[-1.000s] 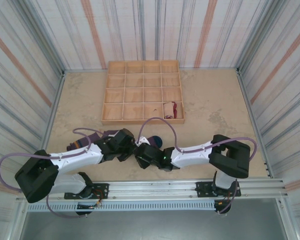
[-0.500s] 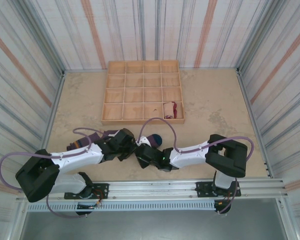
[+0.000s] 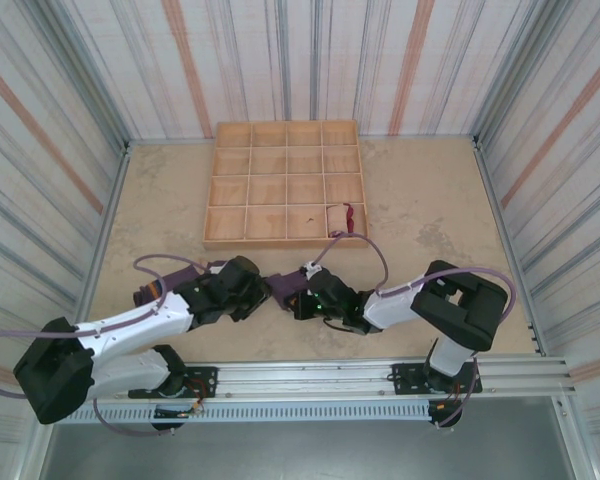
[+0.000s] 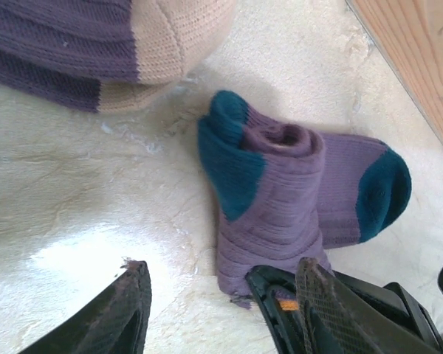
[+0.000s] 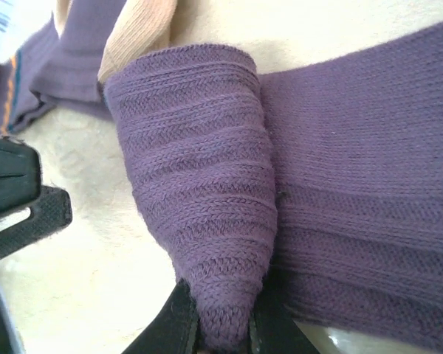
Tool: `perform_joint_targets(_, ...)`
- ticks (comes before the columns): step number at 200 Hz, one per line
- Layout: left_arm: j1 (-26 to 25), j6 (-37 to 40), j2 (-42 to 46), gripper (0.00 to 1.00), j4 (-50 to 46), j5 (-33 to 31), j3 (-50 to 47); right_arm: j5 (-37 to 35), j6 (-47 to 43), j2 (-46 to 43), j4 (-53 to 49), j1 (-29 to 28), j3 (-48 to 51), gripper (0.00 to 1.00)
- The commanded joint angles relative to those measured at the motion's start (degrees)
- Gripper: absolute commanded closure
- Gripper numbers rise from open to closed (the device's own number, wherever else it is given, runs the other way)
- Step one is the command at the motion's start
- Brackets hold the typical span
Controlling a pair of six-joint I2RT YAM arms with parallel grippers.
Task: Roll the socks
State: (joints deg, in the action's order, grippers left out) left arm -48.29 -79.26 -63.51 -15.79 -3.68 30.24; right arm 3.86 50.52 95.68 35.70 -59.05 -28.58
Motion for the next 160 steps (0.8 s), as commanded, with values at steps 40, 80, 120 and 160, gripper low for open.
perform_joint_targets(40,0.57,3.72,-1.77,0.46,-2.28,-2.28,0.68,6.18,19.06,5.17,-0.4,3.37,7.0,1.0)
perform_joint_targets(80,0.62,8.05,-6.8,0.46,0.61,-1.63,3.19,5.55,26.6,3.04,-6.26,4.58,7.94,1.0)
perform_joint_targets(120,0.57,14.73,-11.45,0.46,8.11,0.13,4.83,8.12,29.31,3.19,-7.95,7.46,8.69,1.0)
perform_joint_targets(160,0.5,18.78,-13.84,0.44,13.12,1.67,5.11,11.4,33.26,6.67,3.08,10.08,12.78,1.0)
